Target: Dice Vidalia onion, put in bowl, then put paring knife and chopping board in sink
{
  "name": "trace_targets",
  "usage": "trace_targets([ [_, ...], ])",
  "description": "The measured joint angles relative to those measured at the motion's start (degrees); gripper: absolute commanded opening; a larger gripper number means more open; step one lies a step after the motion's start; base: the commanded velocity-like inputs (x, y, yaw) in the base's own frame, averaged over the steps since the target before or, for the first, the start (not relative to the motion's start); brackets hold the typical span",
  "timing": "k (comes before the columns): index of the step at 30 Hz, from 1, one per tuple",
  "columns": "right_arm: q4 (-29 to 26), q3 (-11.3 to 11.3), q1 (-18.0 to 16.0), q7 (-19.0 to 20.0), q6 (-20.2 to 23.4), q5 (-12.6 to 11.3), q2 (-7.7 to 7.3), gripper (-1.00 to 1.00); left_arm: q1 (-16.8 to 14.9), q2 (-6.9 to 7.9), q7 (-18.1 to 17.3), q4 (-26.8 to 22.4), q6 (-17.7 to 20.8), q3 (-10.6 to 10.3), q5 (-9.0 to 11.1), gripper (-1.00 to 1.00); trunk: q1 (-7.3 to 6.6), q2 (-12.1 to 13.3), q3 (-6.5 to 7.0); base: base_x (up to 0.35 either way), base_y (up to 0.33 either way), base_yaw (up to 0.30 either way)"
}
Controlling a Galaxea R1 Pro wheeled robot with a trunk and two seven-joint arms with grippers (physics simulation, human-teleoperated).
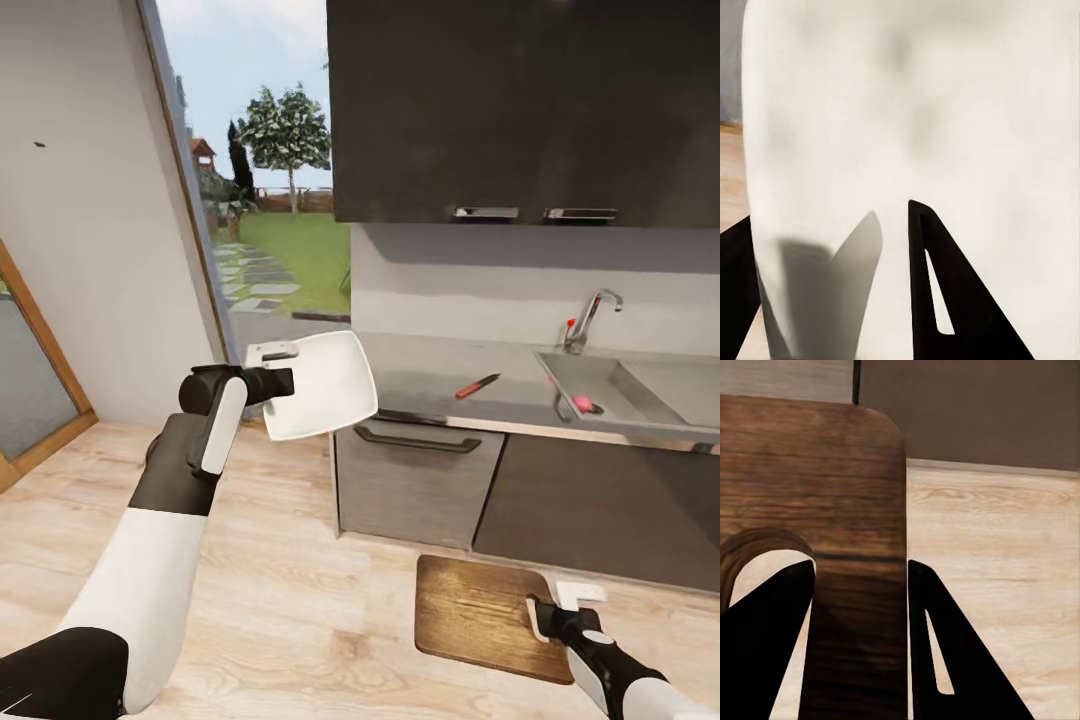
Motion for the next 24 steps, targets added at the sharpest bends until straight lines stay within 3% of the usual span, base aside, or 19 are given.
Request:
trace_targets([
  [14,5.7,0.1,0.4,0.9,-7.7,-0.1,0.1,-1.0,0.0,1.09,-0.1,4.4,-0.2,0.3,-0.2,-1.0,0.0,0.0,0.0,0.289,-0.153,0.0],
  [21,6.4,0.2,0.6,0.9,-8.2,-0.1,0.32,-1.0,0.0,1.82,-0.1,4.5,-0.2,0.3,-0.3,-1.0,0.0,0.0,0.0,0.315,-0.027,0.0],
  [24,6.6,0.1,0.9,0.9,-10.9,-0.1,0.47,-1.0,0.0,2.06,-0.1,4.5,-0.2,0.3,-0.2,-1.0,0.0,0.0,0.0,0.32,-0.002,0.0],
])
